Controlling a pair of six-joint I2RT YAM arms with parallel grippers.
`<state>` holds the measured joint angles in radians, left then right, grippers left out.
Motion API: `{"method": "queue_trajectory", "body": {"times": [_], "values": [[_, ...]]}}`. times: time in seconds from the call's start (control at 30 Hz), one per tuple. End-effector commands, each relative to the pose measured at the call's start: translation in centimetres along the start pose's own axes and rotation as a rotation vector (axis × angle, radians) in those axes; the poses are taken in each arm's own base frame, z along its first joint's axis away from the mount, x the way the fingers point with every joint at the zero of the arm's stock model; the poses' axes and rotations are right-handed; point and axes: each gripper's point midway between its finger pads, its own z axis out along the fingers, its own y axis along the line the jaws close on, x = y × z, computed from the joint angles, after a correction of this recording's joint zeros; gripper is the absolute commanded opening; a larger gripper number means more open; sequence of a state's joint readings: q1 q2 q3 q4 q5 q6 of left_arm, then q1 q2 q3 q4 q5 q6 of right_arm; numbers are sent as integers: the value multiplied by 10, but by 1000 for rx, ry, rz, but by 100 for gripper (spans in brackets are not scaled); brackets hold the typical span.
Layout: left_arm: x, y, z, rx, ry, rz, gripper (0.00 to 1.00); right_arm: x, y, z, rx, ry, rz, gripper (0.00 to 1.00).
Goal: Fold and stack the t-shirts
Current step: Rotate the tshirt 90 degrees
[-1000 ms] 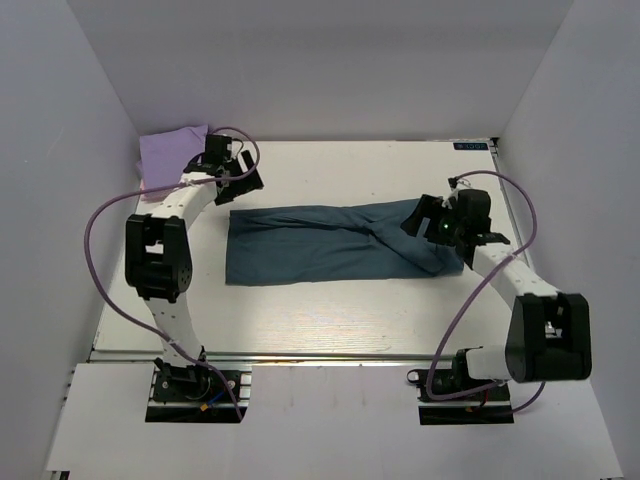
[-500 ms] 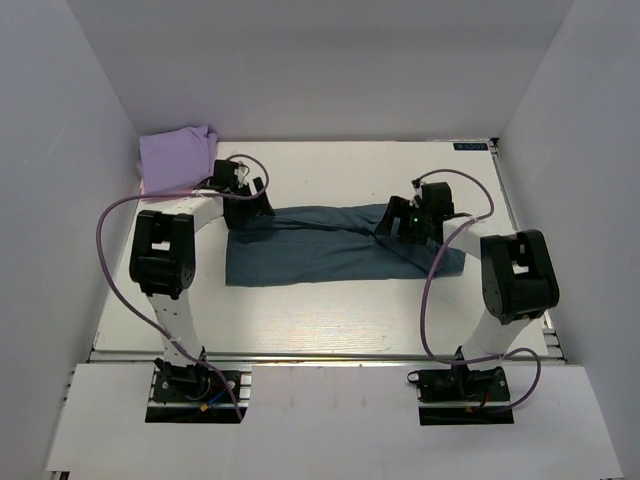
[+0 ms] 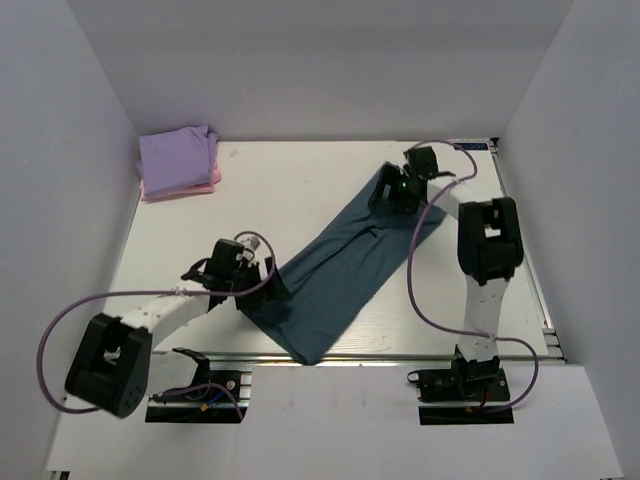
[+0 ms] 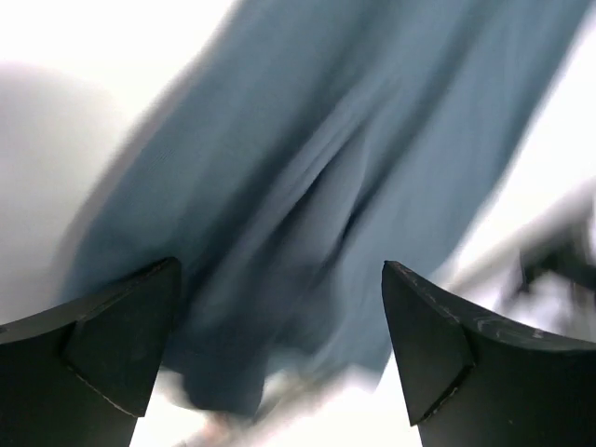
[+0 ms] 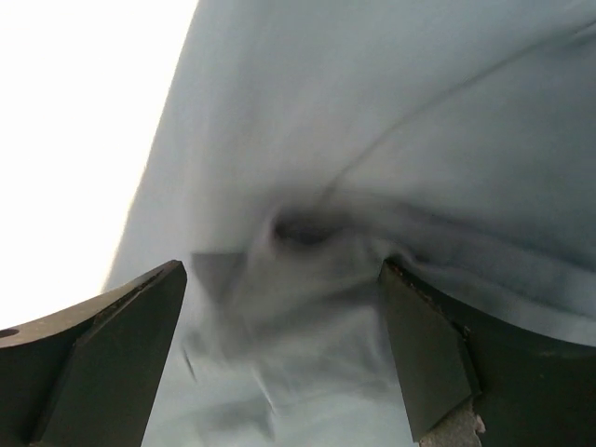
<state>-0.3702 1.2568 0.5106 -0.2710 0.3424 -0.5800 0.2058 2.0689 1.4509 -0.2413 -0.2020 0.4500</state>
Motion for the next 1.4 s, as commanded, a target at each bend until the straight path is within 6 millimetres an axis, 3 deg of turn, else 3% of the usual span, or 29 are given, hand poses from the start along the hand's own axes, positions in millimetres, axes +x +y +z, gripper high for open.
{"method": "queue_trajectory", "body": {"times": [0.0,0.03,0.1,0.17,0.3,0.4,0.47,0.5,0.53,0.57,0.7,0.8,0.9,1.07,1.13,1.2,1.37], "values": [[140,25,-39,-58,479,-136,100,-18,13,25,-37,33,-78,90],[148,13,-46,6,508,-127,100,-9,19,38,-60,69,-117,90],[150,-8,-57,115,493,-60,100,-40,57,37,-142,19,-211,90],[140,-29,-64,181,456,-2,100,-20,70,59,-162,86,-299,90],[102,-71,-71,245,353,135,100,-17,85,70,-128,95,-411,90],[83,-86,-68,244,312,255,100,-28,89,63,-89,44,-422,90],[74,-86,-62,181,323,300,100,-43,103,46,-88,-13,-442,90],[53,-98,-66,155,262,343,100,-50,100,44,-42,-40,-444,90],[48,-94,-69,111,262,365,100,-64,111,25,-40,-91,-451,90],[31,-102,-73,89,213,377,100,-63,117,22,-33,-101,-445,90],[-32,-64,-76,-244,-68,273,100,-70,114,1,101,-177,-432,90],[-59,-48,-79,-396,-192,188,100,-55,107,-1,181,-162,-432,90],[-83,-55,-70,-416,-230,155,100,-43,105,2,232,-127,-437,90],[-130,-45,-63,-506,-310,118,100,-14,116,18,207,-58,-461,83],[-139,-33,-60,-541,-298,99,100,-7,115,22,235,-47,-466,81],[-146,-27,-63,-549,-314,74,100,-4,108,24,281,-50,-450,70],[-139,-14,-61,-520,-316,52,100,-2,95,25,334,-53,-419,64]]}}
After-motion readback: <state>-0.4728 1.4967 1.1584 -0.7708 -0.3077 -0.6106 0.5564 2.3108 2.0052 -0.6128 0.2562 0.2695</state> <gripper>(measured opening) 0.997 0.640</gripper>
